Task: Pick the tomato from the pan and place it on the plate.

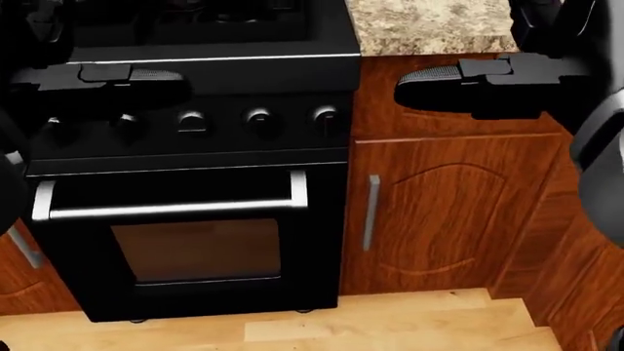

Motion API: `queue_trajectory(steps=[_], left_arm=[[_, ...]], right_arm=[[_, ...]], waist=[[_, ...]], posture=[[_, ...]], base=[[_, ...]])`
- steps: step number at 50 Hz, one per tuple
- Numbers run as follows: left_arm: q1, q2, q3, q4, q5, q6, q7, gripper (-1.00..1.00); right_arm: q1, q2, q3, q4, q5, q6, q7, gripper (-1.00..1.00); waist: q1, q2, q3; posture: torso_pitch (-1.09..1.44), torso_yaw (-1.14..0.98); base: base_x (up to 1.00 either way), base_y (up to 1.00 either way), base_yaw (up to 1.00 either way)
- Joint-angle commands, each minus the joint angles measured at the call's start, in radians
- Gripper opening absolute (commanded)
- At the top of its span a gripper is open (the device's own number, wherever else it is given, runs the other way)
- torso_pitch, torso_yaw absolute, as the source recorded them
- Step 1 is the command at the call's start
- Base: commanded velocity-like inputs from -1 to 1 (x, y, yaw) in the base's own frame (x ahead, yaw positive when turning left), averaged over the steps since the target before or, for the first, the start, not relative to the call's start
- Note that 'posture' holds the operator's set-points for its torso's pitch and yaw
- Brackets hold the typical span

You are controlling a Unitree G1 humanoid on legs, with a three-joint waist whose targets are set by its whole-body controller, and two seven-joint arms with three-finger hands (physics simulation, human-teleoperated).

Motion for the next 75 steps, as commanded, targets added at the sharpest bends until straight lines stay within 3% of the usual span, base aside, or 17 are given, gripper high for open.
queue_trajectory(steps=[1, 6, 12, 19, 22, 23, 24, 25, 36, 40, 46, 49, 50, 63, 71, 73, 75], left_arm=[[-0.031, 0.006, -0.002, -0.034, -0.011, -0.039, -0.001, 1.0], [-0.022, 0.007, -0.005, -0.034, -0.014, -0.046, 0.001, 1.0], [-0.021, 0.01, -0.004, -0.035, -0.02, -0.047, 0.004, 1.0], [-0.03, 0.015, 0.0, -0.036, -0.027, -0.039, 0.008, 1.0], [-0.026, 0.015, -0.001, -0.041, -0.029, -0.038, 0.011, 1.0], [-0.029, 0.016, 0.0, -0.039, -0.03, -0.036, 0.011, 1.0], [-0.028, 0.016, -0.001, -0.039, -0.03, -0.036, 0.011, 1.0], [-0.029, 0.016, -0.002, -0.039, -0.03, -0.036, 0.012, 1.0], [-0.021, 0.016, -0.007, -0.032, -0.024, -0.049, 0.006, 1.0], [-0.026, 0.015, -0.005, -0.035, -0.024, -0.042, 0.007, 1.0], [-0.025, 0.014, -0.007, -0.037, -0.022, -0.041, 0.006, 1.0], [-0.026, 0.015, -0.004, -0.041, -0.023, -0.037, 0.006, 1.0], [-0.026, 0.016, -0.003, -0.041, -0.024, -0.036, 0.007, 1.0], [-0.032, 0.019, -0.003, -0.034, -0.026, -0.036, 0.008, 1.0], [-0.026, 0.018, -0.01, -0.038, -0.023, -0.039, 0.001, 1.0], [-0.028, 0.017, -0.01, -0.042, -0.022, -0.035, 0.0, 1.0], [-0.026, 0.015, -0.012, -0.045, -0.02, -0.034, -0.003, 1.0]], right_arm=[[-0.028, -0.016, -0.019, -0.023, -0.007, -0.035, -0.006, 1.0], [-0.018, -0.017, -0.017, -0.027, -0.006, -0.039, -0.005, 1.0], [-0.017, -0.013, -0.015, -0.029, -0.007, -0.037, -0.005, 1.0], [-0.022, -0.014, -0.013, -0.03, -0.004, -0.032, -0.008, 1.0], [-0.025, -0.012, -0.013, -0.034, -0.002, -0.026, -0.009, 1.0], [-0.027, -0.013, -0.016, -0.038, 0.0, -0.02, -0.01, 1.0], [-0.024, -0.014, -0.016, -0.036, -0.001, -0.024, -0.009, 1.0], [-0.024, -0.015, -0.015, -0.034, -0.001, -0.027, -0.007, 1.0], [-0.026, -0.014, -0.016, -0.035, -0.001, -0.025, -0.008, 1.0], [-0.024, -0.014, -0.013, -0.033, -0.003, -0.029, -0.005, 1.0], [-0.026, -0.014, -0.016, -0.036, -0.001, -0.025, -0.005, 1.0], [-0.03, -0.013, -0.019, -0.041, 0.004, -0.016, -0.01, 1.0], [-0.031, -0.014, -0.02, -0.042, 0.005, -0.014, -0.011, 1.0], [-0.025, -0.017, -0.011, -0.03, 0.003, -0.036, -0.004, 1.0], [-0.027, -0.015, -0.014, -0.038, 0.006, -0.026, -0.006, 1.0], [-0.025, -0.014, -0.013, -0.036, 0.004, -0.032, -0.005, 1.0], [-0.027, -0.012, -0.008, -0.039, 0.003, -0.028, -0.006, 1.0]], waist=[[-0.004, 0.003, -0.019], [0.006, -0.099, -0.021], [-0.003, -0.092, -0.029], [-0.013, -0.026, -0.015], [-0.022, 0.048, -0.031], [-0.026, 0.083, -0.062], [-0.012, 0.038, -0.026], [-0.014, 0.047, -0.015], [0.001, -0.094, -0.017], [-0.004, -0.089, -0.024], [-0.012, -0.033, -0.009], [-0.018, 0.069, -0.033], [-0.014, 0.036, -0.034], [0.004, -0.095, -0.024], [-0.008, -0.051, -0.013], [-0.014, -0.016, -0.012], [-0.018, 0.06, -0.032]], posture=[[0.0, 0.0], [0.0, 0.0], [0.0, 0.0], [0.0, 0.0], [0.0, 0.0], [0.0, 0.0], [0.0, 0.0], [0.0, 0.0], [0.0, 0.0], [0.0, 0.0], [0.0, 0.0], [0.0, 0.0], [0.0, 0.0], [0.0, 0.0], [0.0, 0.0], [0.0, 0.0], [0.0, 0.0]], base=[[0.09, 0.04, 0.0], [0.08, 0.1, 0.0], [0.08, 0.22, 0.0], [0.08, 0.32, 0.0], [0.08, 0.31, 0.0], [0.09, 0.31, 0.0], [0.08, 0.31, 0.0], [0.08, 0.31, 0.0], [0.08, 0.31, 0.0], [0.08, 0.31, 0.0], [0.08, 0.3, 0.0], [0.08, 0.3, 0.0], [0.08, 0.3, 0.0], [0.08, 0.29, 0.0], [0.08, 0.28, 0.0], [0.09, 0.29, 0.0], [0.08, 0.27, 0.0]])
